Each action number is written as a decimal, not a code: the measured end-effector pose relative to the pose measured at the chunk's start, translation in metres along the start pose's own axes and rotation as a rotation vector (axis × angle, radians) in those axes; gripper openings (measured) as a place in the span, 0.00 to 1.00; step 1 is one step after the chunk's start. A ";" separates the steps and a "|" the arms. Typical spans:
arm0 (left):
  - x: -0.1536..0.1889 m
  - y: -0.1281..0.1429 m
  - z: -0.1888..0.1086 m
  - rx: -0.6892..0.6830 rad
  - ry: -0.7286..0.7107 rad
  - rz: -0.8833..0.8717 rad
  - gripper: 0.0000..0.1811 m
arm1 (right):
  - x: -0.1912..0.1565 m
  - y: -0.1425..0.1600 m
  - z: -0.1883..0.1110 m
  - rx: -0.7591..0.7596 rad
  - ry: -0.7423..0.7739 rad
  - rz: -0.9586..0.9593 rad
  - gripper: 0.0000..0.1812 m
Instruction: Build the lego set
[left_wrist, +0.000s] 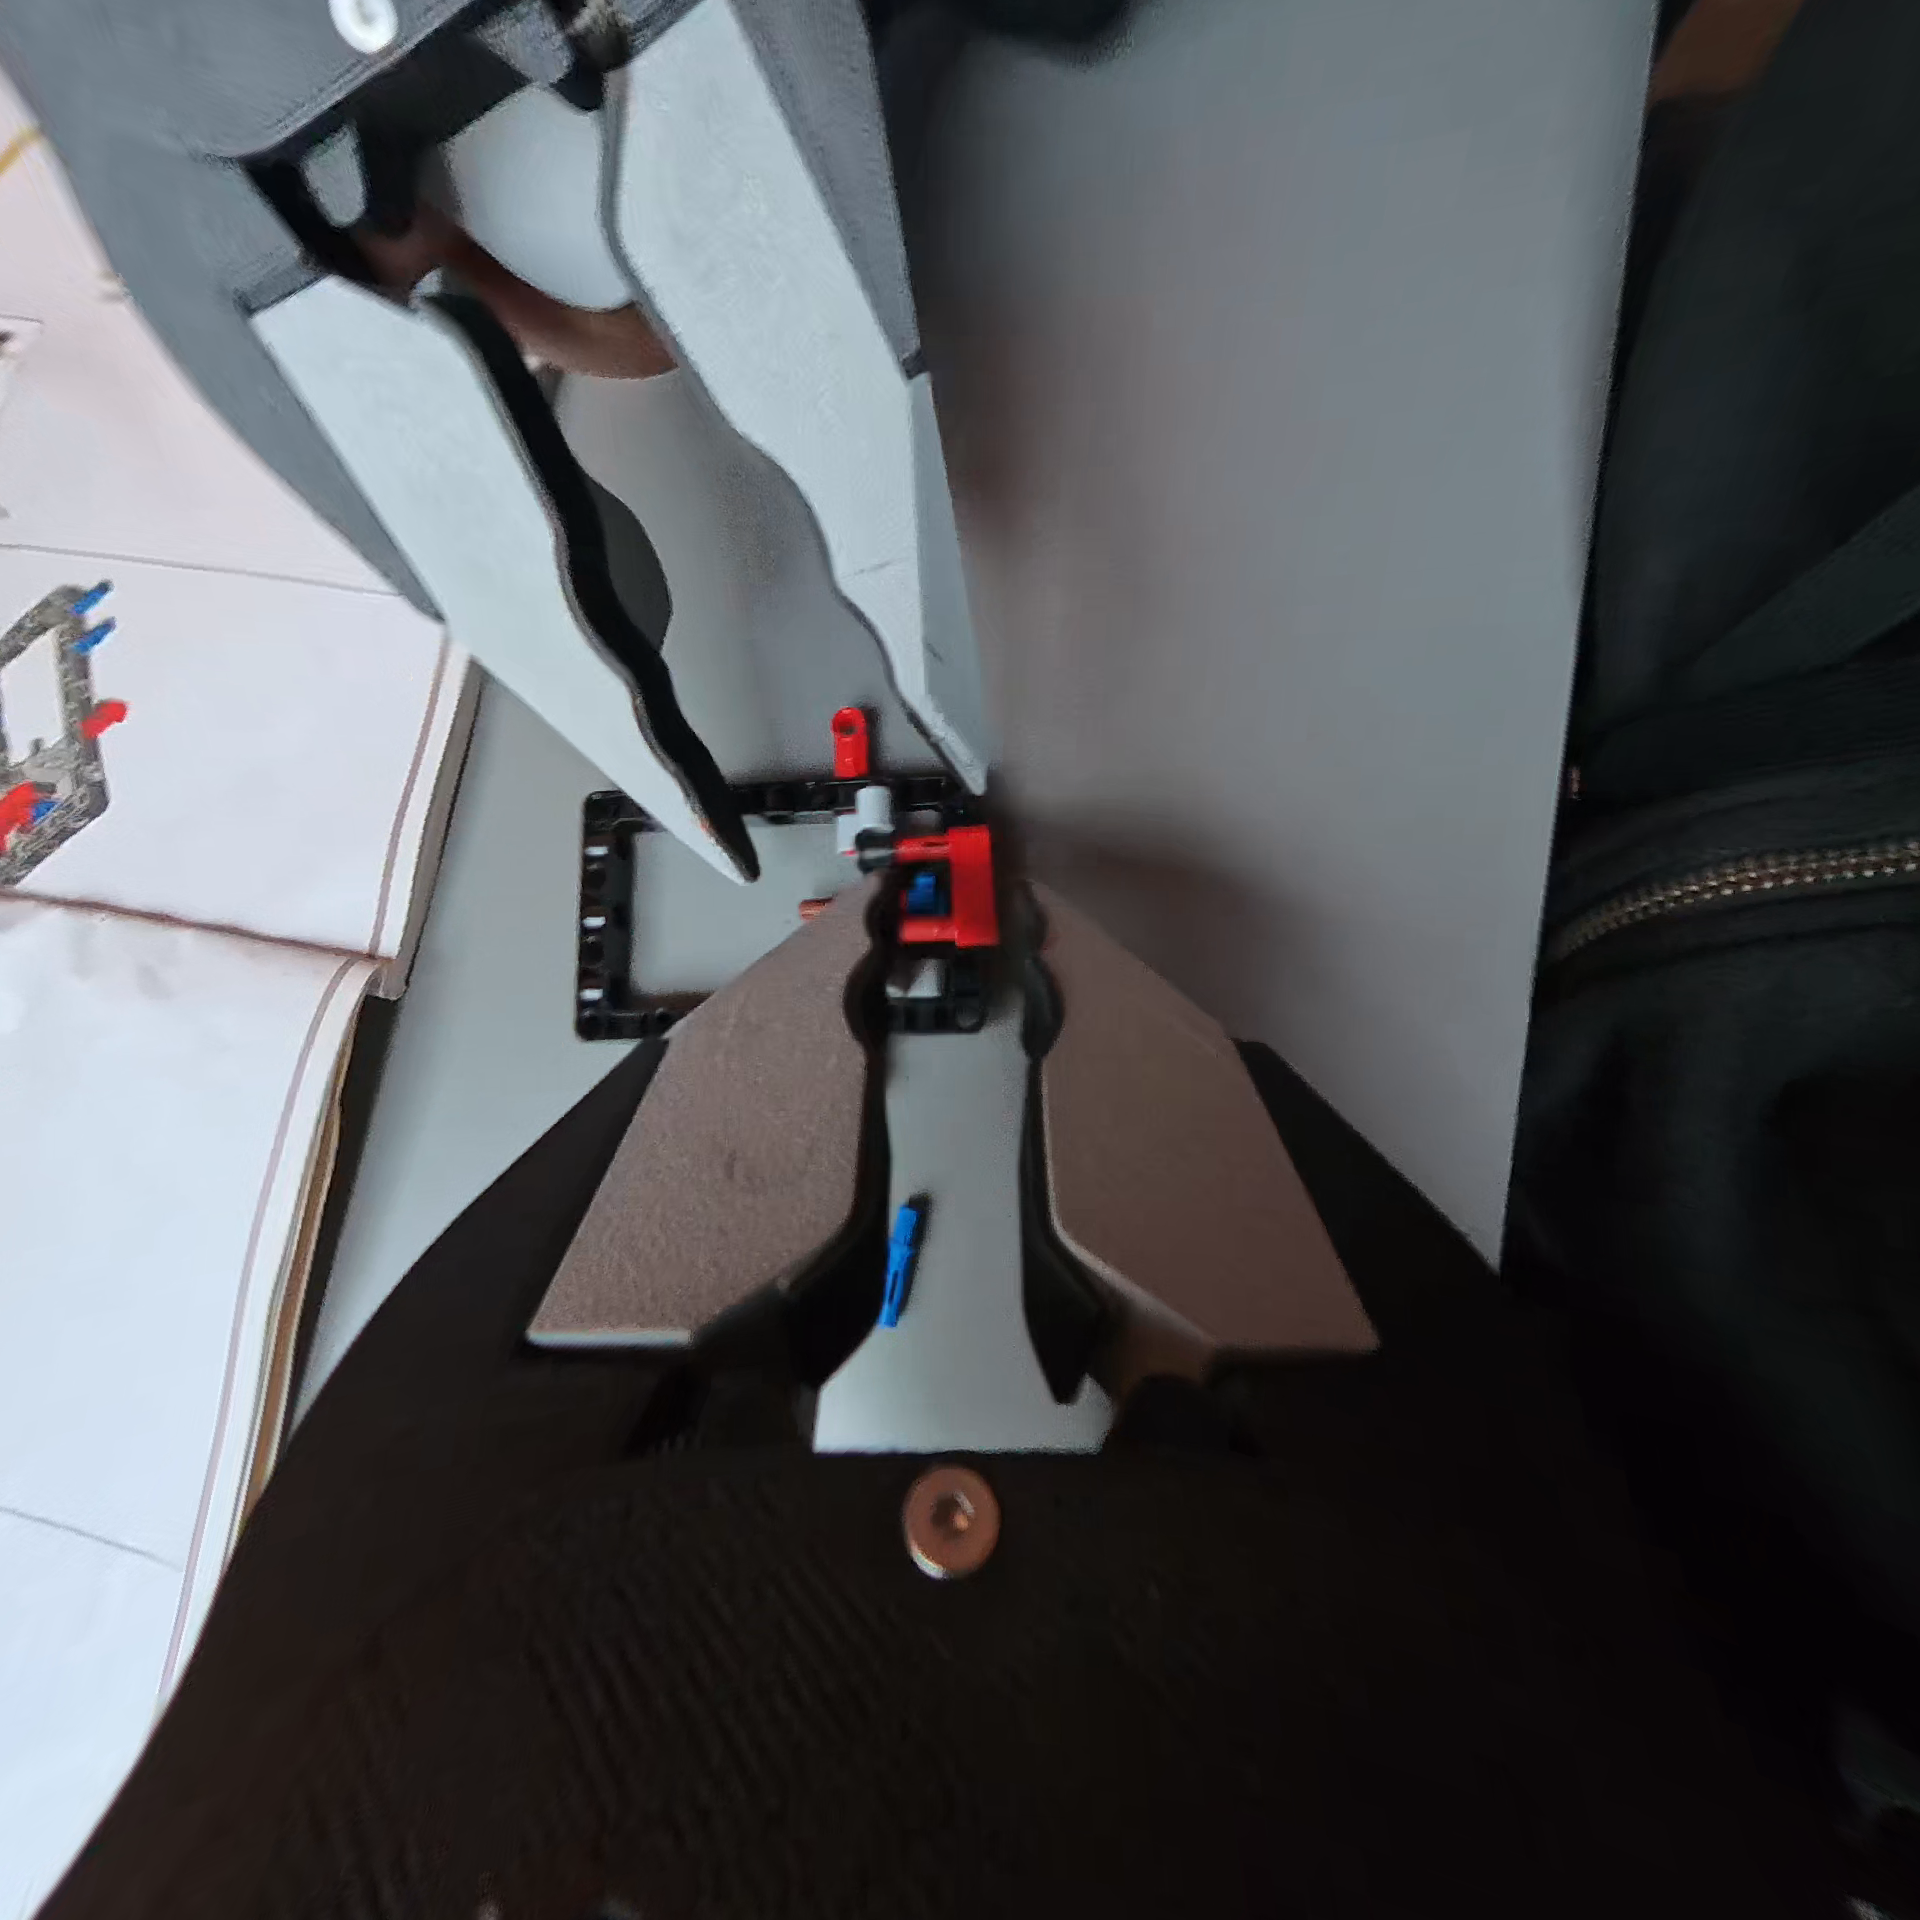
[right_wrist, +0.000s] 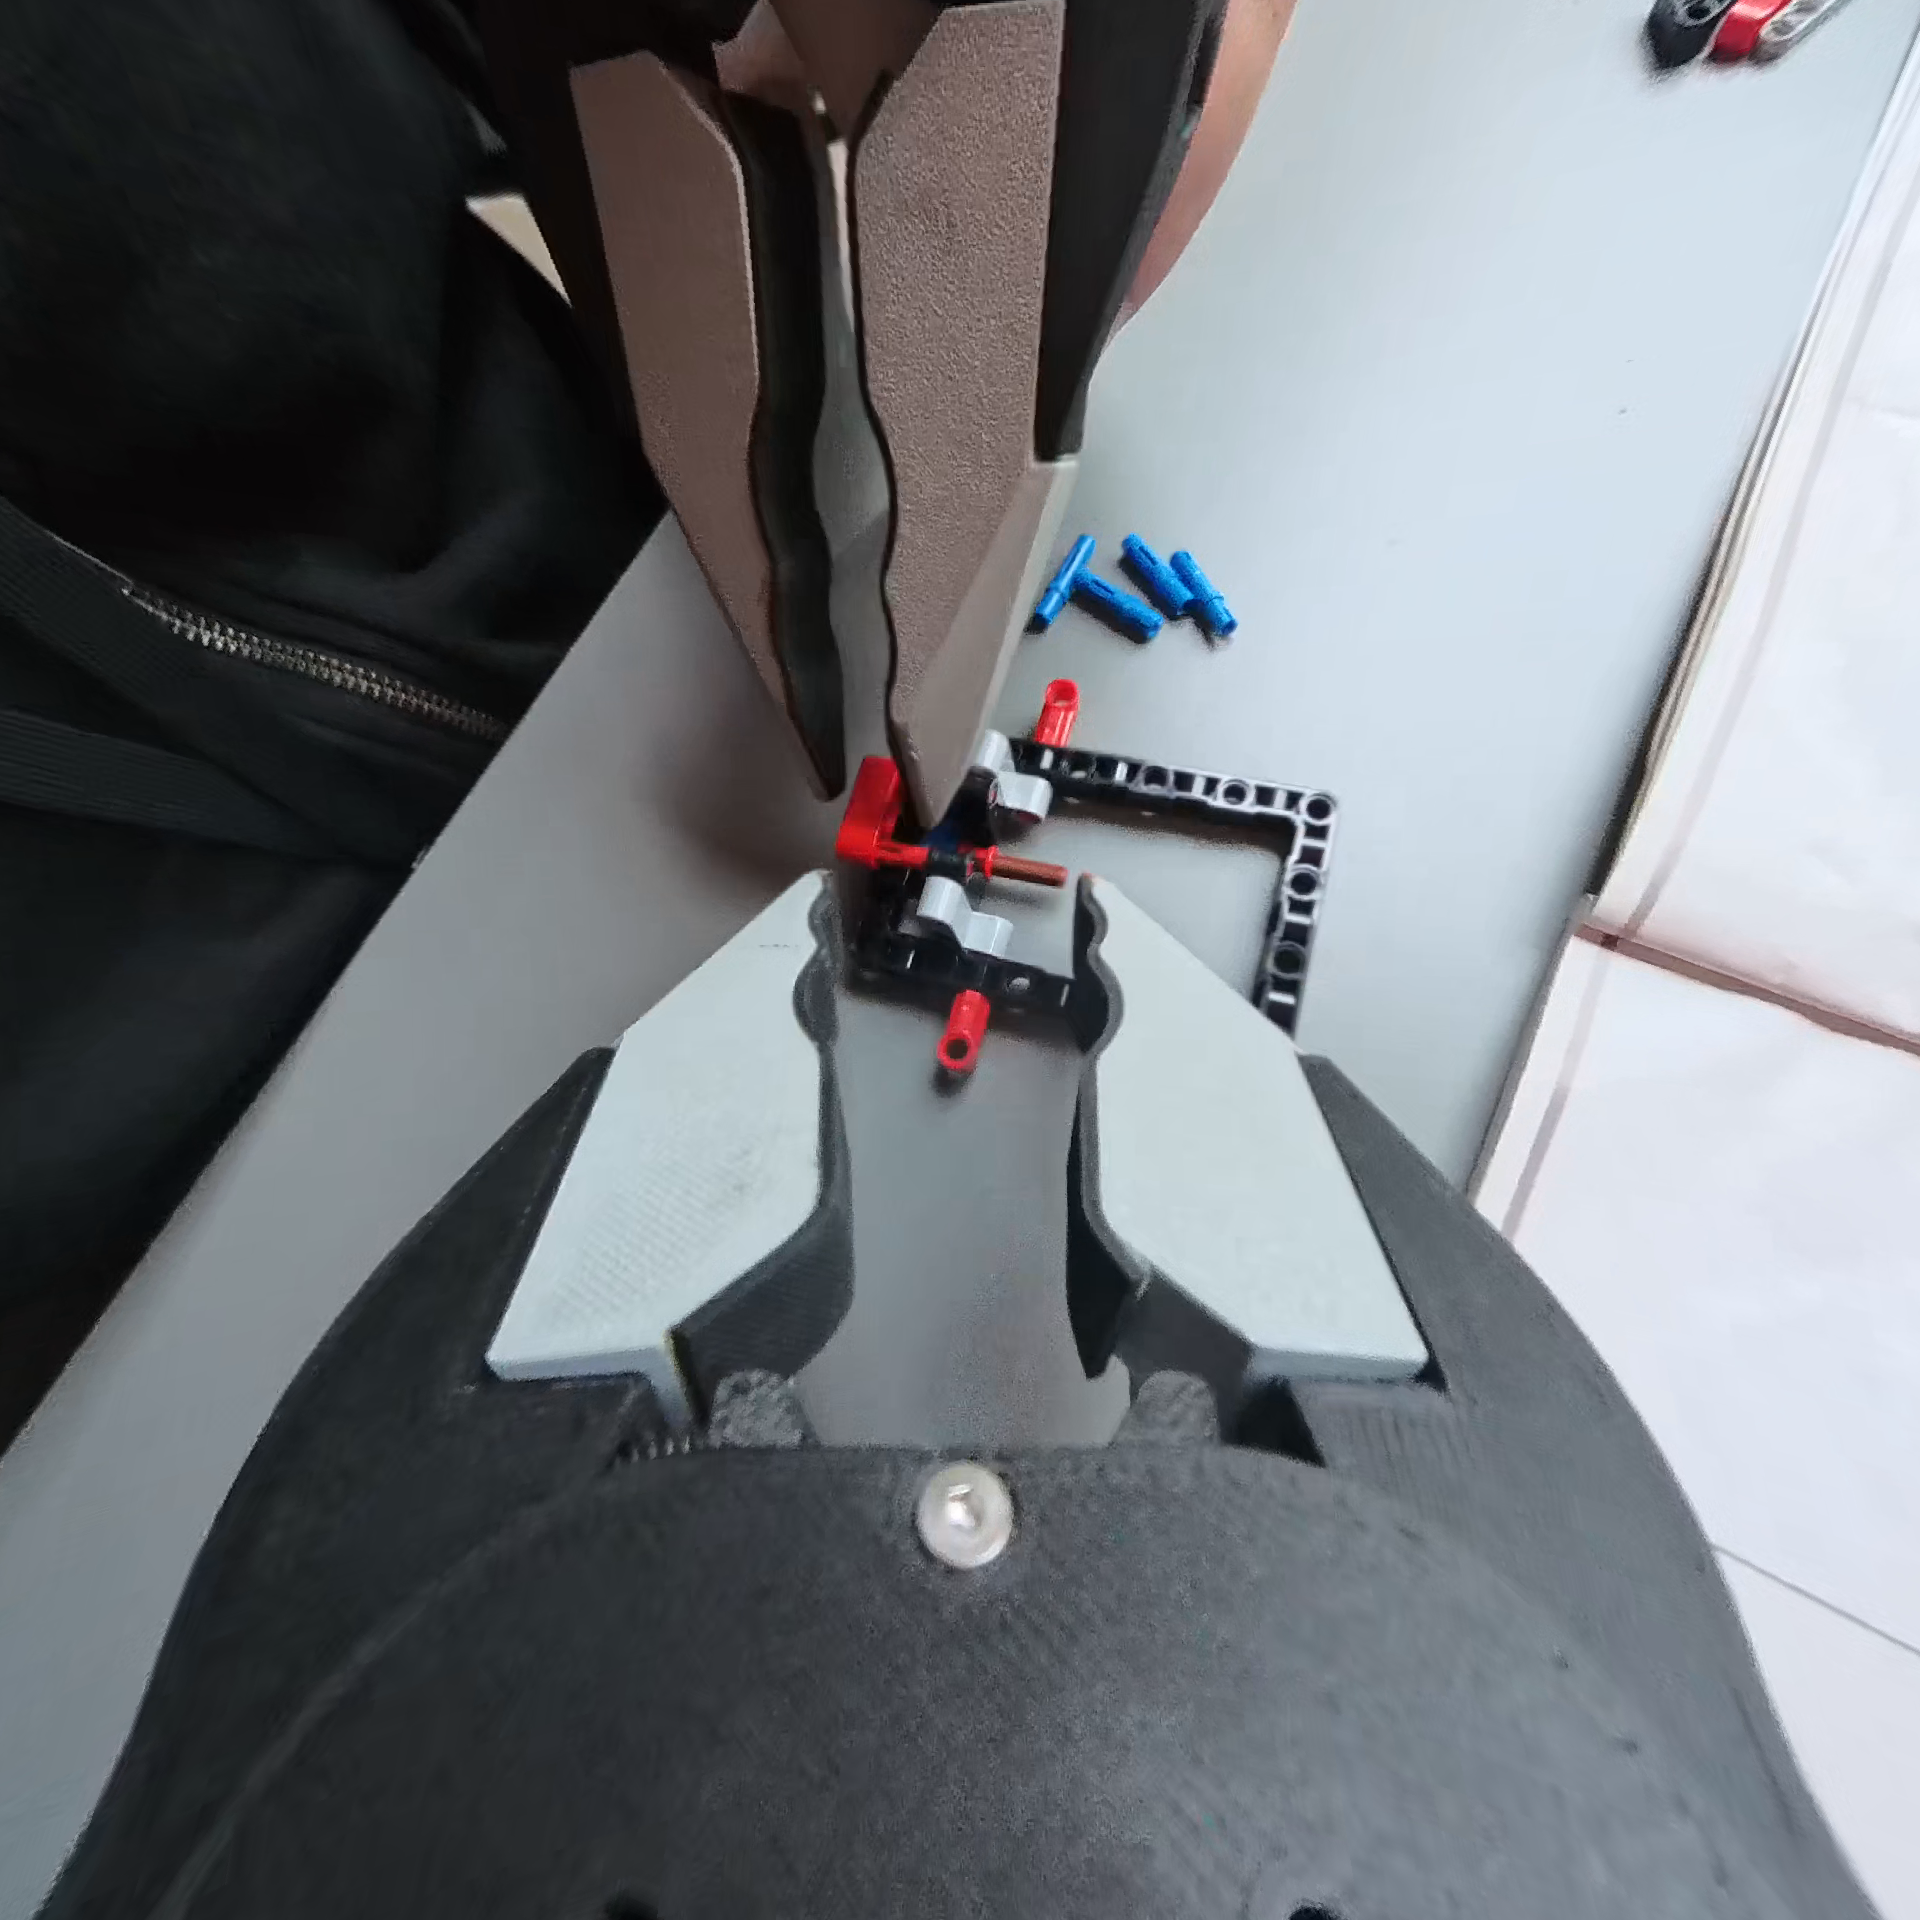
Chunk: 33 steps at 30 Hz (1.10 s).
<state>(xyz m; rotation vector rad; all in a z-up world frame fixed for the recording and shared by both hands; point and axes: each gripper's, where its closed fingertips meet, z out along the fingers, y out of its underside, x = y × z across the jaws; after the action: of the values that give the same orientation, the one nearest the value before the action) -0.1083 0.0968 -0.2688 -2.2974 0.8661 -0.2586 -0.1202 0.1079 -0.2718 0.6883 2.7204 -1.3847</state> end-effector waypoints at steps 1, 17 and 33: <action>-0.003 0.000 -0.003 0.007 -0.020 -0.017 0.15 | 0.000 -0.003 -0.001 0.022 0.019 0.017 0.24; 0.001 0.023 0.005 0.050 0.071 -0.045 0.23 | -0.015 -0.006 0.007 -0.167 0.273 0.084 0.17; -0.006 0.021 0.001 0.154 0.126 0.000 0.03 | -0.008 0.000 0.025 -0.300 0.386 0.107 0.15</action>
<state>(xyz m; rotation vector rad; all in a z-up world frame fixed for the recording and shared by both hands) -0.1233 0.0887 -0.2830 -2.1559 0.8771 -0.4582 -0.1182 0.0854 -0.2852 1.1542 3.0226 -0.8664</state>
